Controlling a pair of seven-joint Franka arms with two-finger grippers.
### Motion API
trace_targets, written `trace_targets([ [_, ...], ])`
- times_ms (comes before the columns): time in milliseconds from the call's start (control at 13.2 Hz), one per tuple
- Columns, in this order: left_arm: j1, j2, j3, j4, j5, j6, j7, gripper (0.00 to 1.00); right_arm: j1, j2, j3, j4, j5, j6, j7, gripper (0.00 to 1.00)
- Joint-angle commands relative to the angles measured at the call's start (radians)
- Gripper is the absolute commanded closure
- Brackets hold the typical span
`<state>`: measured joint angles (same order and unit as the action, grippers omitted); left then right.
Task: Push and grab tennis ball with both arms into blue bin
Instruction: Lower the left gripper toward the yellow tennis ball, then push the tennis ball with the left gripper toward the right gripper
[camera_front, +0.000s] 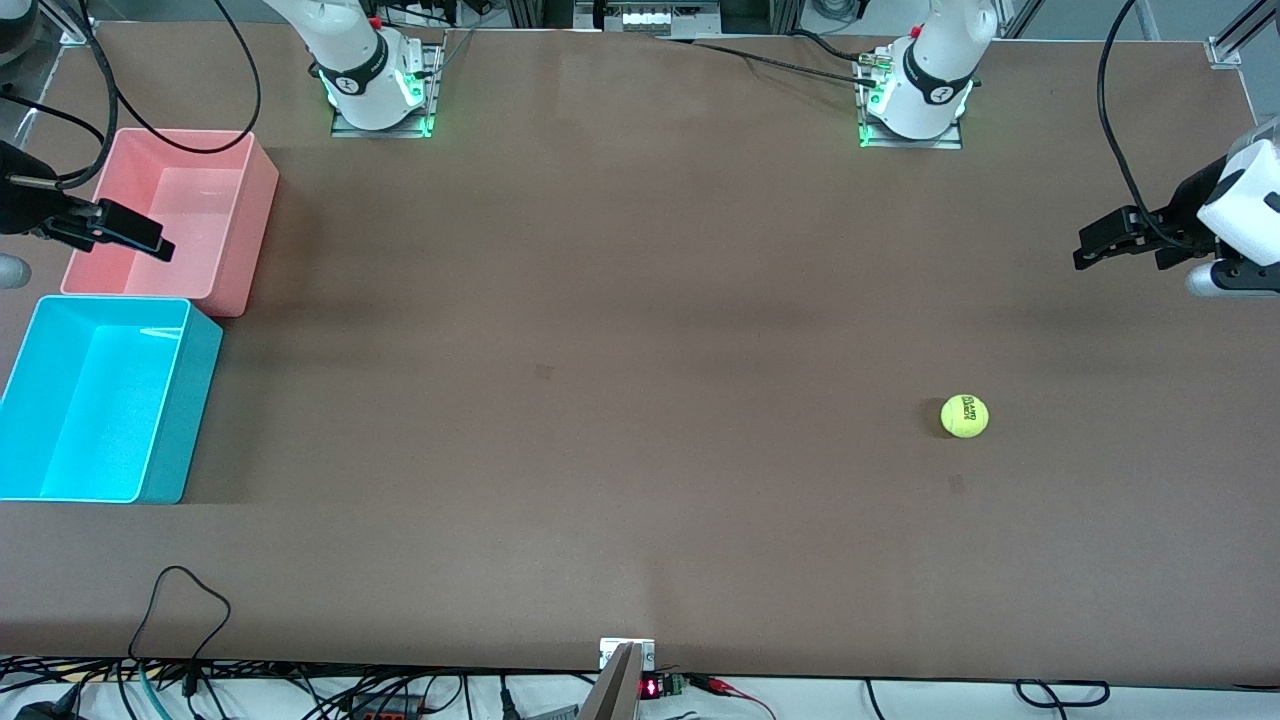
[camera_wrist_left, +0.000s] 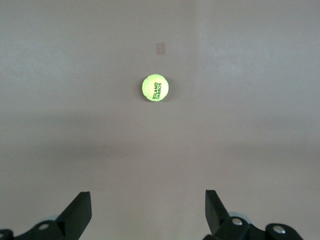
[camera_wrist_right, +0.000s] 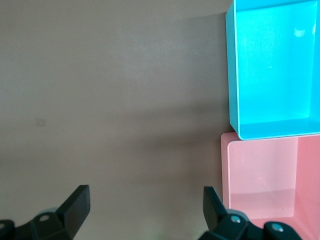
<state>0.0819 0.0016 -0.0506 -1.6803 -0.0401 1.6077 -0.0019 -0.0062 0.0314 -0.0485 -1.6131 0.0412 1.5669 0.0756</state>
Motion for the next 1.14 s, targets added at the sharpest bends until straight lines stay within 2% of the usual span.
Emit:
trace_targets([
  [0,0.007,-0.034,-0.006,-0.032,0.016,0.008,-0.019,0.00,0.005,-0.015,0.002,-0.016,-0.007,0.015,0.009,0.00],
  [227,0.009,-0.022,-0.005,-0.032,0.014,0.009,-0.006,0.00,0.008,-0.016,0.002,-0.014,-0.007,0.013,0.009,0.00],
  [378,0.010,0.027,0.003,-0.021,0.016,0.018,-0.001,0.00,0.009,-0.016,0.002,-0.014,-0.007,0.013,0.009,0.00],
  [454,0.016,0.058,0.008,-0.018,0.017,0.026,0.000,0.09,0.008,-0.015,0.002,-0.014,-0.007,0.013,0.010,0.00],
  [681,0.055,0.164,0.011,-0.018,0.019,0.083,0.032,0.63,0.008,-0.015,0.002,-0.014,-0.007,0.013,0.010,0.00],
  [832,0.093,0.233,0.011,-0.018,0.019,0.110,0.060,0.88,0.008,-0.015,0.002,-0.014,-0.007,0.012,0.010,0.00],
  [908,0.119,0.266,0.009,-0.018,0.017,0.129,0.145,0.99,0.008,-0.015,0.002,-0.014,-0.007,0.013,0.010,0.00],
  [1059,0.142,0.331,0.011,-0.019,0.017,0.205,0.325,1.00,0.014,-0.015,0.004,-0.013,-0.007,0.013,0.012,0.00],
])
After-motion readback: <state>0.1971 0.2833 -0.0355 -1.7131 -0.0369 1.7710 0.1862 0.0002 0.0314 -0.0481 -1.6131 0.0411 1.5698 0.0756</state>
